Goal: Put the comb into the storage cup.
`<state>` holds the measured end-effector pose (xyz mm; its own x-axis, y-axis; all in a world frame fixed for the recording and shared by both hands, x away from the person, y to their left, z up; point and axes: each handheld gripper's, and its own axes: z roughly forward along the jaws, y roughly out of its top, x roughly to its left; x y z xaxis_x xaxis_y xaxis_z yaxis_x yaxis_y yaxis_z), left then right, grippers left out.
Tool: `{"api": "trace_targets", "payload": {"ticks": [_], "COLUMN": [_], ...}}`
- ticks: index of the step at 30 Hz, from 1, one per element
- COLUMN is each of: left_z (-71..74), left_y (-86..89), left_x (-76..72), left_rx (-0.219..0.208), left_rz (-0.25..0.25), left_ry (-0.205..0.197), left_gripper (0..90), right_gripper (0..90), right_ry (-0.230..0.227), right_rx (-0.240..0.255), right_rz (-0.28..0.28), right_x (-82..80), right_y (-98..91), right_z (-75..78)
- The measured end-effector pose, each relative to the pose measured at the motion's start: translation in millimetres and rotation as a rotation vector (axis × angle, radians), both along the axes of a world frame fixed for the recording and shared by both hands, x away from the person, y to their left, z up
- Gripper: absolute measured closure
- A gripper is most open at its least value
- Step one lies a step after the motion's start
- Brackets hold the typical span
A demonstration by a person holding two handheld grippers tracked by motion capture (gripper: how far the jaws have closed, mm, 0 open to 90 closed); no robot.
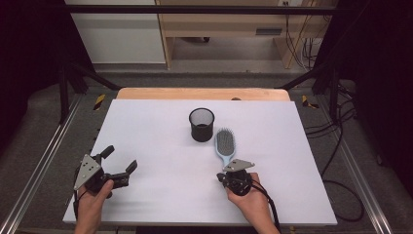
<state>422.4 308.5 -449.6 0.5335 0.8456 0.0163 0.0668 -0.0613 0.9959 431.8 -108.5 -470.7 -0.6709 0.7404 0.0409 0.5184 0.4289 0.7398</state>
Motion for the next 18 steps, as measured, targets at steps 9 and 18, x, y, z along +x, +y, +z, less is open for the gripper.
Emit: {"api": "trace_targets", "payload": {"ticks": [9,18], "left_z": [0.0,0.4], "left_y": [0.3,2.1], "left_x": [-0.1,0.1], "left_rx": [-0.001,-0.007], "left_rz": [-0.005,-0.002], "left_ry": [0.006,0.008], "left_gripper": [0.7,0.7], "right_gripper": [90.0,90.0], "right_ry": [0.018,0.04], "right_rx": [-0.101,-0.129], "right_rz": [0.001,-0.026], "right_x": [-0.4,1.7], "right_y": [5.9,-6.6], "right_z": [2.6,-0.5]}}
